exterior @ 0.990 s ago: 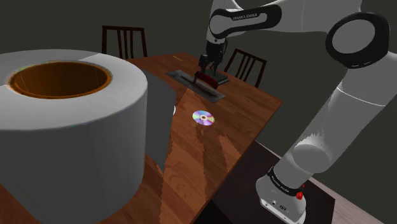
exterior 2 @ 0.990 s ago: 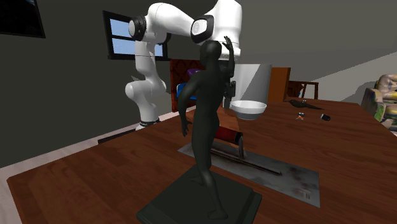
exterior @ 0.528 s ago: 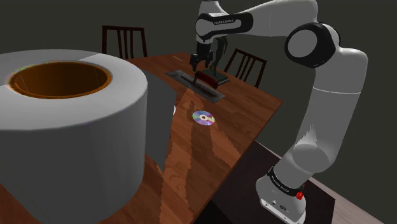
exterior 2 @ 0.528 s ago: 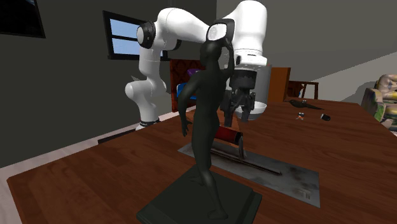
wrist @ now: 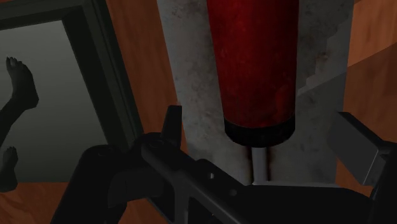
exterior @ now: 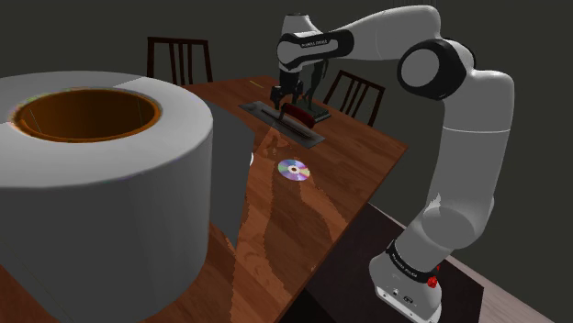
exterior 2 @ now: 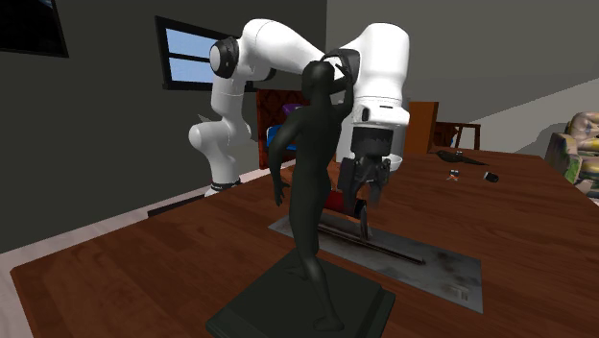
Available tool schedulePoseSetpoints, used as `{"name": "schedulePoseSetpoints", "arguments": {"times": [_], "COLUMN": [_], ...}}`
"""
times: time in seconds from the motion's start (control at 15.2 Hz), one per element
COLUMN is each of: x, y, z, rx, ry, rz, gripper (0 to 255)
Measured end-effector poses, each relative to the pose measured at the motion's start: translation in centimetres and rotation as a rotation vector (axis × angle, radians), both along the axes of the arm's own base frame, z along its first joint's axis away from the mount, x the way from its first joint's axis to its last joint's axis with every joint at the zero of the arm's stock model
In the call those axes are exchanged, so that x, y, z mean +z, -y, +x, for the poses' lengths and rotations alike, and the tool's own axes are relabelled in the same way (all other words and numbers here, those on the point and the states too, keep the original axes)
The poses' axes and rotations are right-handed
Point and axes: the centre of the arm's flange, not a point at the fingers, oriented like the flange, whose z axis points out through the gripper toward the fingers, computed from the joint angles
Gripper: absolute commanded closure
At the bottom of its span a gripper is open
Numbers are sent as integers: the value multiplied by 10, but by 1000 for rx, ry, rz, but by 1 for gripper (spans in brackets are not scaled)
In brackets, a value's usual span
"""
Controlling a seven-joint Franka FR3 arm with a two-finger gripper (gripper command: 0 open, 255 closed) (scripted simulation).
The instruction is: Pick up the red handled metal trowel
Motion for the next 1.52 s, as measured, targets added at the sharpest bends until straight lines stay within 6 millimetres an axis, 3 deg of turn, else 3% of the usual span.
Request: {"name": "schedulePoseSetpoints", "arguments": {"times": [0.07,0.13,0.86,1.52], "x": [-5,-7,-6,43], "y": [0,0,0,0], "z": [-1,-1,0,-1], "rx": [0,0,0,0], "ry": [0,0,1,0], "rz": [0,0,0,0], "gripper": [0,255,255,255]}}
